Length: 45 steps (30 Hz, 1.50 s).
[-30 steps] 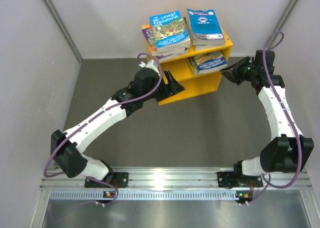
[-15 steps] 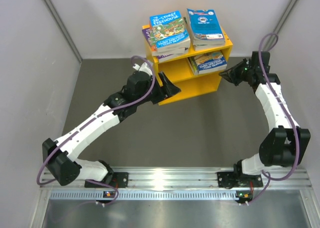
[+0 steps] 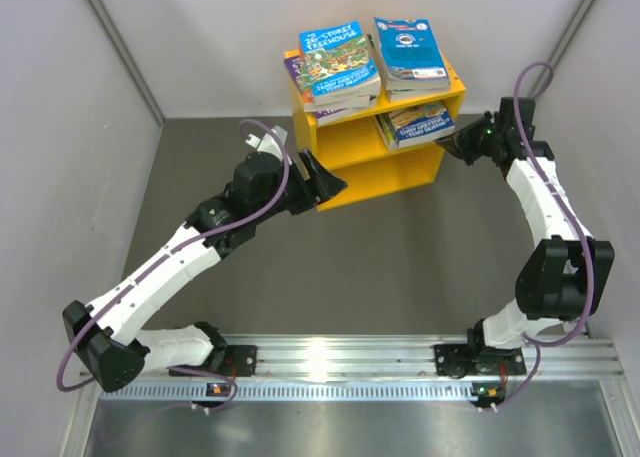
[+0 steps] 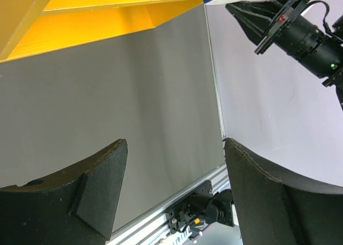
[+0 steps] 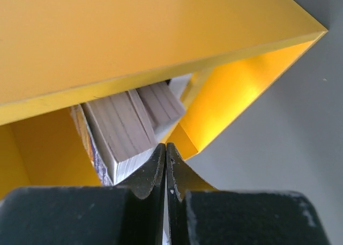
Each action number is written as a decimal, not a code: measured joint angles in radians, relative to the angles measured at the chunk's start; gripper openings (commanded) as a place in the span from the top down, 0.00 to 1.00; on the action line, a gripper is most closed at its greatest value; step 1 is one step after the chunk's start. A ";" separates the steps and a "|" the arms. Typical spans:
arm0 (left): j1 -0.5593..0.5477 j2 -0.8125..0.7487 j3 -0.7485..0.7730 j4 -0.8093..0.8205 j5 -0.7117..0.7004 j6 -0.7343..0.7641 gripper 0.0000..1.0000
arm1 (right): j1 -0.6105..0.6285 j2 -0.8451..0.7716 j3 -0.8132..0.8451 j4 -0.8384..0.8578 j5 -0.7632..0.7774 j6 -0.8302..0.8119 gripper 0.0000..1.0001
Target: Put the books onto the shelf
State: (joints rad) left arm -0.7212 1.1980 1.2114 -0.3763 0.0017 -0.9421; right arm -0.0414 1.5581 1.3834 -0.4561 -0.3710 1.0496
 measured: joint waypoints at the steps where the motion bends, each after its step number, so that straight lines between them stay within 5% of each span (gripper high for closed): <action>1: 0.000 -0.004 -0.002 0.000 -0.003 0.000 0.22 | 0.000 0.002 0.006 0.006 0.000 0.003 1.00; 19: 0.000 -0.010 -0.008 -0.042 -0.031 0.019 0.22 | 0.008 0.013 -0.032 0.076 -0.047 -0.031 0.96; 26: 0.001 -0.090 -0.040 -0.138 -0.113 0.077 0.21 | 0.009 -0.256 -0.211 0.012 -0.076 -0.144 0.68; 33: 0.001 -0.131 0.029 -0.272 -0.228 0.173 0.08 | 0.023 -0.512 -0.196 -0.150 -0.079 -0.312 0.59; 36: 0.001 -0.138 0.083 -0.301 -0.282 0.229 0.01 | 0.024 -0.561 -0.142 -0.214 -0.083 -0.347 0.50; 45: 0.001 -0.213 0.132 -0.243 -0.455 0.411 0.01 | 0.026 -0.588 0.244 -0.407 -0.095 -0.463 0.16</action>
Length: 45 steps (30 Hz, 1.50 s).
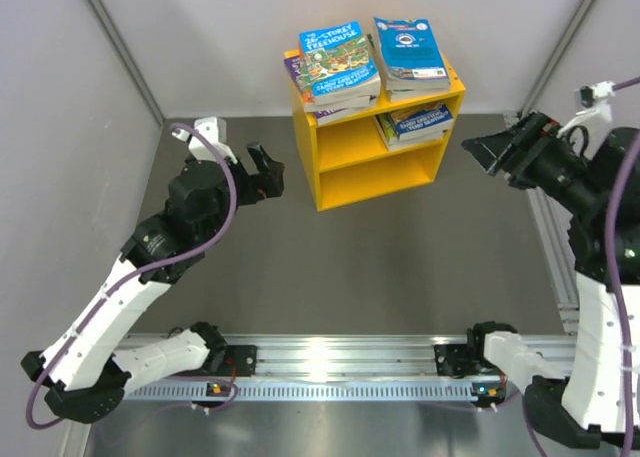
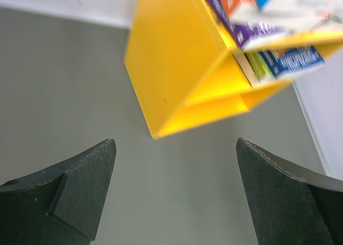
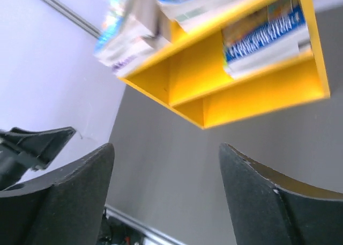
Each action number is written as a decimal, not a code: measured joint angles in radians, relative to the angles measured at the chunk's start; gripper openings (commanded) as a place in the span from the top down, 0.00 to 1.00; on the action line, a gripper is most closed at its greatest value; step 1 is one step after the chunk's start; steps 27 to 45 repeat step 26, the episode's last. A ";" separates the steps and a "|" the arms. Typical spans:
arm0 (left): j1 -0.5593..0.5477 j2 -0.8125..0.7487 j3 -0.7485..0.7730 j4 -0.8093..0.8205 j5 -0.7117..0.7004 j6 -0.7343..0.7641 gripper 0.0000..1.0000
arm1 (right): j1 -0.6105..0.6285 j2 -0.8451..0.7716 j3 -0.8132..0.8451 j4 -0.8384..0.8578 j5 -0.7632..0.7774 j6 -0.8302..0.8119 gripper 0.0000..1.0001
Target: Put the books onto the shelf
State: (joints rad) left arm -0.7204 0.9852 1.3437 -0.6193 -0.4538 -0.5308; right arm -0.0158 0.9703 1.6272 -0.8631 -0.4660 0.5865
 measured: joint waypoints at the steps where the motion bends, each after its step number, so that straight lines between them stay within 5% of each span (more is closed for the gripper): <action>1: 0.000 -0.007 -0.003 0.017 -0.025 0.024 0.01 | 0.000 -0.009 0.037 -0.015 0.000 -0.012 0.13; 5: 0.000 -0.037 -0.074 0.122 -0.170 0.124 0.01 | 0.000 -0.091 0.066 -0.053 -0.010 -0.027 0.00; 15: 0.007 -0.078 -0.346 0.273 -0.345 0.335 0.01 | 0.000 -0.204 -0.061 -0.157 -0.033 0.000 0.00; 24: 0.111 -0.122 -0.535 0.328 -0.306 0.346 0.01 | 0.000 -0.178 -0.014 -0.218 -0.067 0.003 0.00; 45: 0.139 -0.153 -0.549 0.369 -0.276 0.346 0.01 | 0.000 -0.171 0.012 -0.219 -0.072 -0.003 0.00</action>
